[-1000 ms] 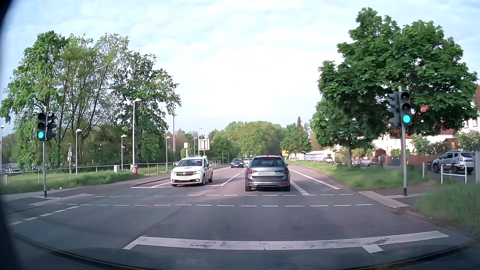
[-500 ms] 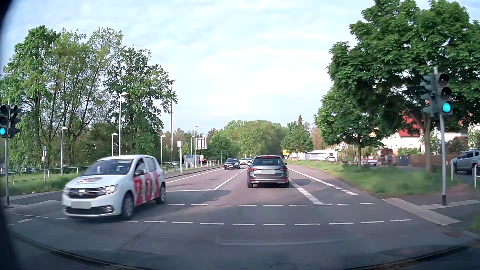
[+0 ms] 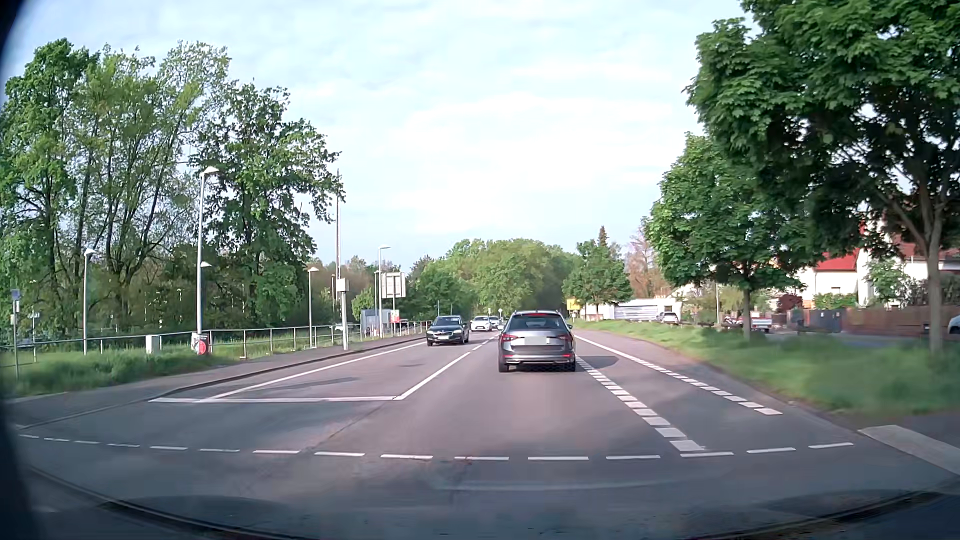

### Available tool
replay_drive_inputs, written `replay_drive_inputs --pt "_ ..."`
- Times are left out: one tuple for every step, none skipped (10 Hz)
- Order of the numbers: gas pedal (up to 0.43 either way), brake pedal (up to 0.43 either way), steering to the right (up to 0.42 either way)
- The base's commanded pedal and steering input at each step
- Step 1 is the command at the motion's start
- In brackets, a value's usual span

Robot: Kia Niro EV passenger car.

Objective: Follow the waypoints while adhering to traffic rules and regulations

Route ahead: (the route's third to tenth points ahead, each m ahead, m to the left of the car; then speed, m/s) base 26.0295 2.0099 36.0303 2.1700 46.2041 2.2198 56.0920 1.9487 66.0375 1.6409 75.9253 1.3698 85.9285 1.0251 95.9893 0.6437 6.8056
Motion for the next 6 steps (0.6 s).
replay_drive_inputs --pt "0.398 0.0 -0.002" --pt "0.398 0.0 -0.002" --pt "0.398 0.0 -0.002" --pt "0.398 0.0 -0.002" --pt "0.398 0.0 -0.002" --pt "0.398 0.0 -0.002"
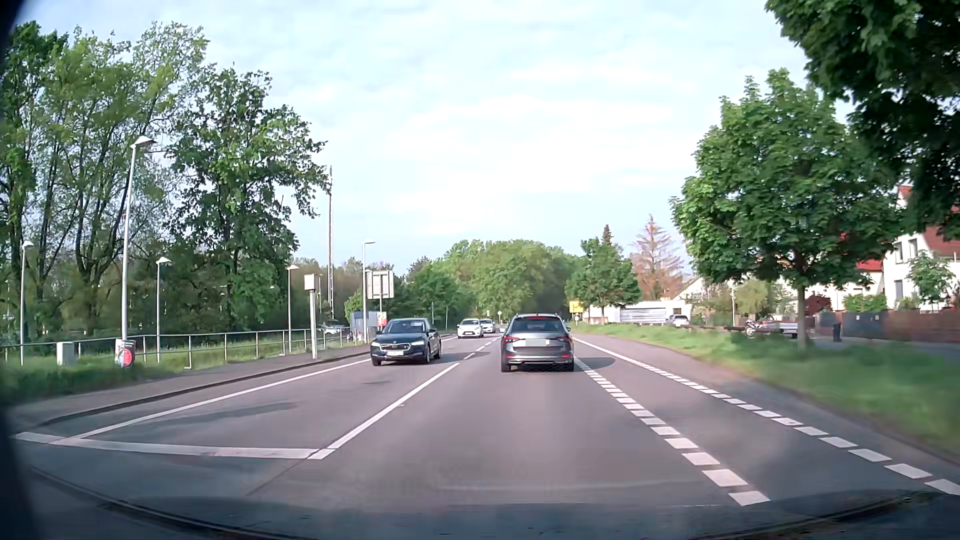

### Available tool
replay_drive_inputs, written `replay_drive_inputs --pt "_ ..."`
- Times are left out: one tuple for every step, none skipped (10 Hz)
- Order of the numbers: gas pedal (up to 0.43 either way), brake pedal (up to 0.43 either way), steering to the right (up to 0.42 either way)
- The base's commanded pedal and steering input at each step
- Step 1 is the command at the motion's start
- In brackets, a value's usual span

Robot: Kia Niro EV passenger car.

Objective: Follow the waypoints while adhering to traffic rules and regulations

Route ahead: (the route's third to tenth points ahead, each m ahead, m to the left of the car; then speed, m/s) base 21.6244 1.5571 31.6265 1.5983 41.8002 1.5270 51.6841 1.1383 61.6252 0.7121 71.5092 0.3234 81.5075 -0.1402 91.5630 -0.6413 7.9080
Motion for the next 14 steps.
replay_drive_inputs --pt "0.398 0.0 -0.002" --pt "0.398 0.0 -0.002" --pt "0.398 0.0 -0.002" --pt "0.398 0.0 -0.002" --pt "0.398 0.0 -0.002" --pt "0.398 0.0 -0.002" --pt "0.398 0.0 -0.002" --pt "0.398 0.0 -0.002" --pt "0.398 0.0 -0.002" --pt "0.398 0.0 -0.002" --pt "0.398 0.0 -0.002" --pt "0.398 0.0 -0.002" --pt "0.398 0.0 -0.002" --pt "0.39 0.0 -0.002"
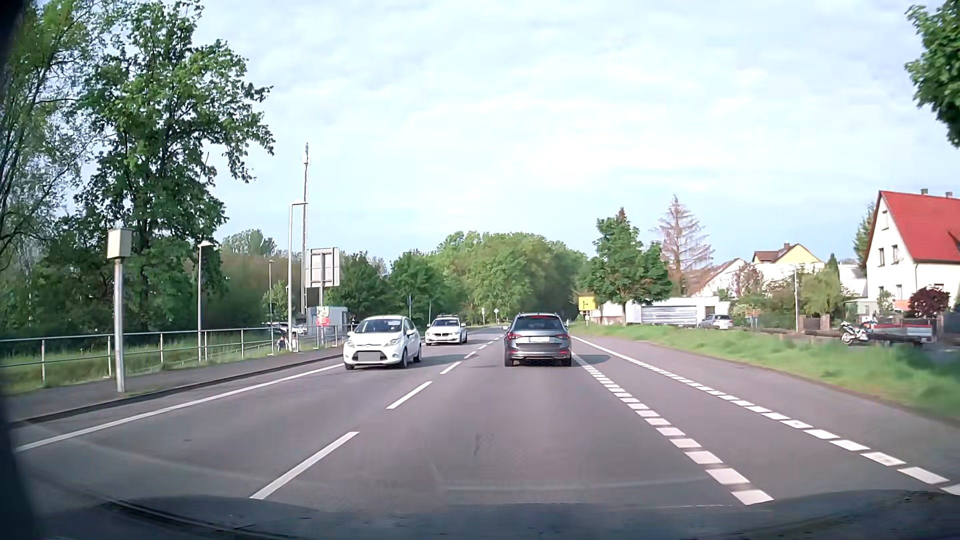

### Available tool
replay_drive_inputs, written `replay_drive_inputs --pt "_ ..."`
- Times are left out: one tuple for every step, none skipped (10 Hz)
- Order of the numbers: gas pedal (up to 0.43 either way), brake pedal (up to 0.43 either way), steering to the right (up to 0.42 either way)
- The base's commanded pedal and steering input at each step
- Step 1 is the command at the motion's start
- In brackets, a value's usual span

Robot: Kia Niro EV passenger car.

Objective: Follow the waypoints while adhering to traffic rules and regulations

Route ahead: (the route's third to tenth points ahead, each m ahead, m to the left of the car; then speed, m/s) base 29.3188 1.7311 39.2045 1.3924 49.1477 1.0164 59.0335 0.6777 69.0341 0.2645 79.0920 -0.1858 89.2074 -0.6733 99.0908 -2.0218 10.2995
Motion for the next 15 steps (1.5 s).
replay_drive_inputs --pt "0.378 0.0 -0.002" --pt "0.35 0.0 -0.002" --pt "0.339 0.0 -0.002" --pt "0.319 0.0 -0.001" --pt "0.319 0.0 -0.001" --pt "0.319 0.0 -0.002" --pt "0.28 0.0 -0.002" --pt "0.28 0.0 -0.001" --pt "0.268 0.0 -0.001" --pt "0.26 0.0 -0.001" --pt "0.248 0.0 -0.001" --pt "0.248 0.0 -0.001" --pt "0.24 0.0 -0.001" --pt "0.24 0.0 -0.001" --pt "0.228 0.0 -0.001"
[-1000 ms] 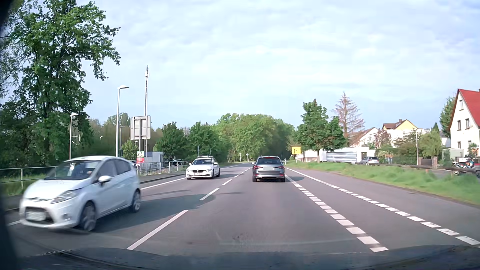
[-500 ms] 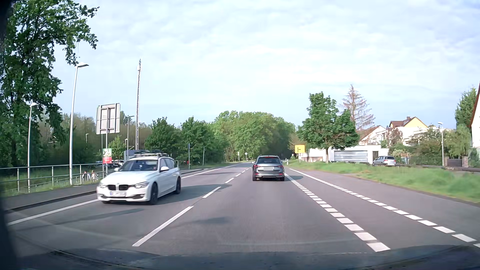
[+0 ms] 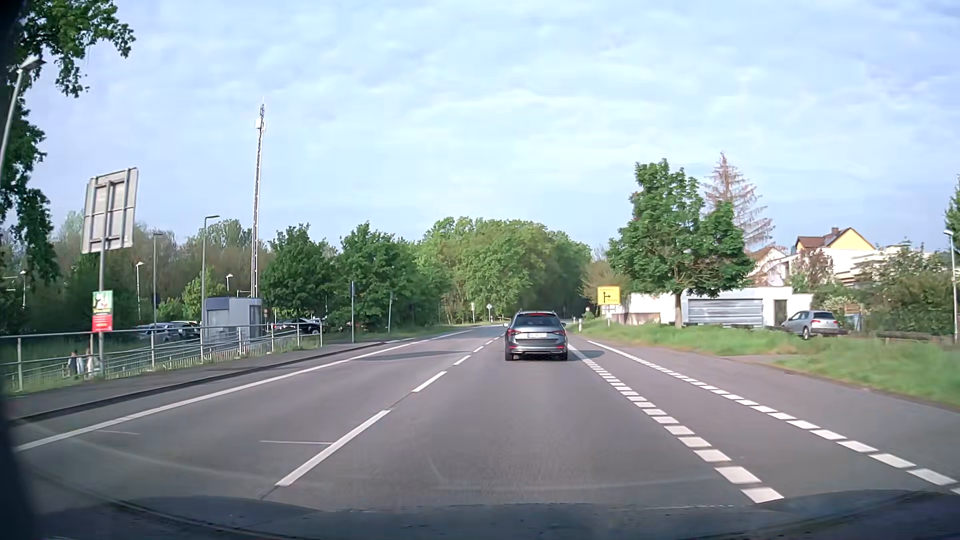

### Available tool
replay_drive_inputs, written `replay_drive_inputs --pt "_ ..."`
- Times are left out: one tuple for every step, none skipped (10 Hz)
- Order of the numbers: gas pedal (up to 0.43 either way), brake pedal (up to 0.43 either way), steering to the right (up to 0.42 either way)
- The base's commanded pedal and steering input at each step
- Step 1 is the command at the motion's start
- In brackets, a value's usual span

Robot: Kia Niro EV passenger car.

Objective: Follow the waypoints while adhering to traffic rules and regulations

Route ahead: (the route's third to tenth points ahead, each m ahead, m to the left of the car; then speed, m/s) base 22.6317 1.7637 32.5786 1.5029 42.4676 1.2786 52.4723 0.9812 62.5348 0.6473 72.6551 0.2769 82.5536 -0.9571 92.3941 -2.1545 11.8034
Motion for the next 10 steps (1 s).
replay_drive_inputs --pt "0.228 0.0 -0.001" --pt "0.228 0.0 -0.001" --pt "0.209 0.0 0.001" --pt "0.209 0.0 0.001" --pt "0.197 0.0 0.001" --pt "0.189 0.0 0.001" --pt "0.189 0.0 0.001" --pt "0.189 0.0 0.001" --pt "0.177 0.0 0.001" --pt "0.177 0.0 0.001"
